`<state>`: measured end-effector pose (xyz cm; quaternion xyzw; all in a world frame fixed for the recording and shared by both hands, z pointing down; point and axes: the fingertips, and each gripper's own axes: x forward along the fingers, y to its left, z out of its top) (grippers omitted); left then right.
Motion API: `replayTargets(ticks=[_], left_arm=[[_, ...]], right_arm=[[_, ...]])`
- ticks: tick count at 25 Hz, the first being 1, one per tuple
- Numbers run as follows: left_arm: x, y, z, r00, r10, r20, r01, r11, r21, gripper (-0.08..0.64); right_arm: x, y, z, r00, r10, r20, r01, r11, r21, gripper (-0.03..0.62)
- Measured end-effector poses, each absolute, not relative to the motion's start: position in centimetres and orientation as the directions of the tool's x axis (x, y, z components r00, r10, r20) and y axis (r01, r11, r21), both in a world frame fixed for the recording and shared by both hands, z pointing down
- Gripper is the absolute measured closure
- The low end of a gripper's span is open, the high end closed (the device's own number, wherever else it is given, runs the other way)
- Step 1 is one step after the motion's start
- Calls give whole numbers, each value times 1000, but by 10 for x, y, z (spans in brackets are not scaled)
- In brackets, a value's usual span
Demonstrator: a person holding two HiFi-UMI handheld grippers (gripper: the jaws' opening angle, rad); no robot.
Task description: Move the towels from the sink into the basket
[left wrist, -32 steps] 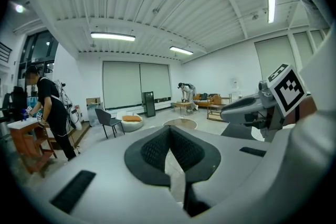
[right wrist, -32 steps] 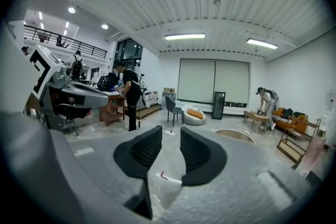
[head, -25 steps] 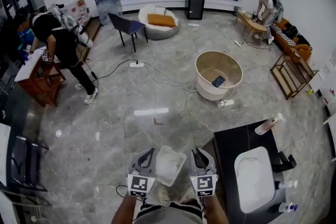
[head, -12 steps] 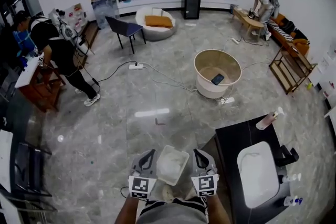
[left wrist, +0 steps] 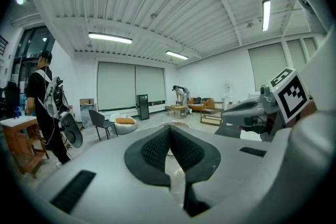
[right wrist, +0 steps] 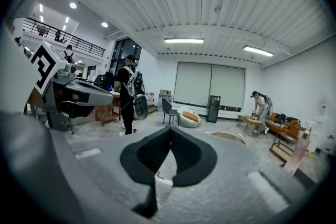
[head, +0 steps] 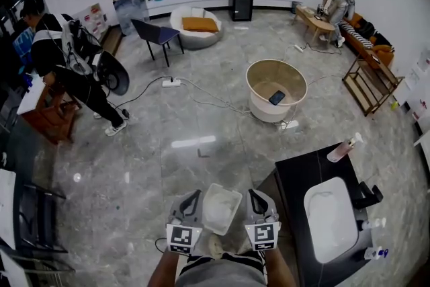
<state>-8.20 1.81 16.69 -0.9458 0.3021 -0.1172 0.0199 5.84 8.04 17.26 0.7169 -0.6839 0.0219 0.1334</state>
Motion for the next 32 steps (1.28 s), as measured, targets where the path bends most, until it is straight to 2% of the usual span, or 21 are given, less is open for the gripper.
replayTargets(ticks=[6,13,24,32], left_arm=[[-69,23,162,823,-534,195,-523,-846,-106,551],[-16,48,158,894,-411,181,-399,-912,-99,551],[118,124,158,975,-133,178,-119,-989,-84,551],[214,199,176,977,19,213,37,-996,-81,551]], right_arm=[[65,90,172,119,-971,206,-982,-84,171,592],[103,131,170,254,-944,209,-960,-220,175,592],[212,242,174,521,-822,229,-853,-489,182,592],[289,330,193,628,-733,260,-777,-608,162,592]])
